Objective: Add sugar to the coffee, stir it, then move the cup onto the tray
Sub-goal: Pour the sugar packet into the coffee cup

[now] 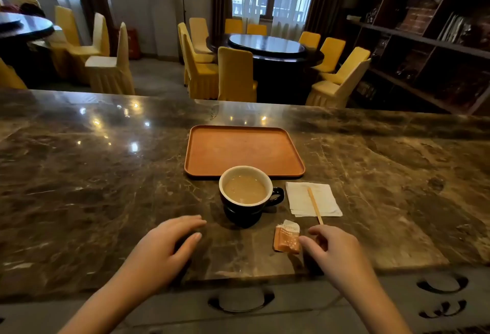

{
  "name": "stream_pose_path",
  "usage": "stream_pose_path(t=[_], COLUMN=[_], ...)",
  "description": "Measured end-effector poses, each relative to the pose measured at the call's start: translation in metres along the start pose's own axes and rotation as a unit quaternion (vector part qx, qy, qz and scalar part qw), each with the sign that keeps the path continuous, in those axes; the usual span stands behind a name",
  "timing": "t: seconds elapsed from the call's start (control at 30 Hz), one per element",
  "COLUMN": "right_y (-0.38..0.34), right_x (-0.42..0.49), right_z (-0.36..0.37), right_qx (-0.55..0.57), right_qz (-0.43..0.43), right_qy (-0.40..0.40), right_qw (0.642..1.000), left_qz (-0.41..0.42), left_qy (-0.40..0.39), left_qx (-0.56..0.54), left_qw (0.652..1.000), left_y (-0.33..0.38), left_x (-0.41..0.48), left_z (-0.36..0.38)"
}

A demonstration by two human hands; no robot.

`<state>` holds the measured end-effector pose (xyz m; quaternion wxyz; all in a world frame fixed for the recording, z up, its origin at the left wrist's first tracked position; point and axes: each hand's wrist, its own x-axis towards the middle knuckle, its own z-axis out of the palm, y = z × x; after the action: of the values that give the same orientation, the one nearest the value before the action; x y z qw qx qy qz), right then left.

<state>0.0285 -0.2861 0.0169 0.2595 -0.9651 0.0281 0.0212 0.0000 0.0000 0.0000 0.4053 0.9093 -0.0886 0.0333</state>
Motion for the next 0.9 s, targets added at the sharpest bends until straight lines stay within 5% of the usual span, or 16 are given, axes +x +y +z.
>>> stream_pose_path(t=[0.13, 0.3, 0.57, 0.77, 0.9], right_y=[-0.013, -0.019, -0.016, -0.023, -0.038], right_x=[0.004, 0.006, 0.005, 0.011, 0.030], right_z=[0.020, 0.037, 0.046, 0.023, 0.005], right_qx=[-0.087, -0.075, 0.153, 0.437, 0.475], right_qz=[0.032, 0.024, 0.043, 0.059, 0.028], right_qy=[0.019, 0.073, 0.105, 0.064, 0.050], right_qw=[0.996, 0.994, 0.982, 0.895, 0.878], left_qz=[-0.041, -0.048, -0.055, -0.052, -0.050], left_qy=[0.028, 0.031, 0.044, 0.053, 0.055], left_qx=[0.187, 0.297, 0.310, 0.316, 0.316], left_qw=[0.981, 0.953, 0.948, 0.946, 0.946], left_y=[-0.016, -0.034, -0.034, -0.038, -0.037], left_x=[0.019, 0.025, 0.023, 0.023, 0.023], left_z=[0.021, 0.037, 0.041, 0.043, 0.042])
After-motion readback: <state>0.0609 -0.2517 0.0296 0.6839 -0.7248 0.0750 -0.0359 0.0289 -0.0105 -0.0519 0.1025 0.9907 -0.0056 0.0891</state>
